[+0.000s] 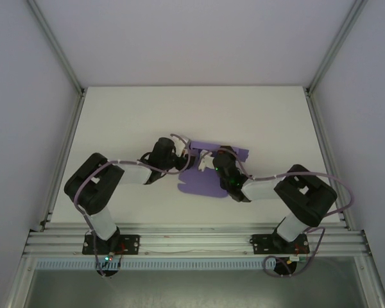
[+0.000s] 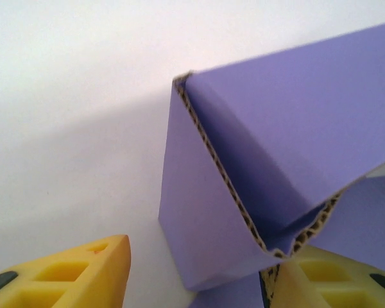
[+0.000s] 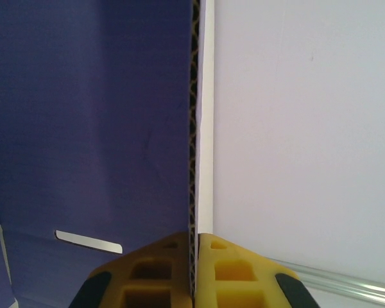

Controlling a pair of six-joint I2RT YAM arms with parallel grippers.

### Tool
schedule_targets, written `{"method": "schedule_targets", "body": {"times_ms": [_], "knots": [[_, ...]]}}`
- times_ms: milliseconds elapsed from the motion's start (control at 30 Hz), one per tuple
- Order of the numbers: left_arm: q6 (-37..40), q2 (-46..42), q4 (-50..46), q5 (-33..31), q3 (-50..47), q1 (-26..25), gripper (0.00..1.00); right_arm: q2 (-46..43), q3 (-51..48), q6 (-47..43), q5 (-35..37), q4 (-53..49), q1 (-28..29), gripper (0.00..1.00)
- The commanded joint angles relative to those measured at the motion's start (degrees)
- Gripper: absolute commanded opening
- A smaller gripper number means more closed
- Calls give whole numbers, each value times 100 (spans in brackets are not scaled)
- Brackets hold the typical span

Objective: Assemble paper box

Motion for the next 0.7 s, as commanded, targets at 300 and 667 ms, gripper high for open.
{"method": "schedule_targets", "body": {"times_ms": [300, 667], "knots": [[-299, 535, 890, -782, 460, 2, 15, 293, 156, 578, -581, -1819, 19, 0], [-1849, 1241, 14, -3835, 876, -432, 0, 263, 278, 954, -492, -2008, 42, 0]]}}
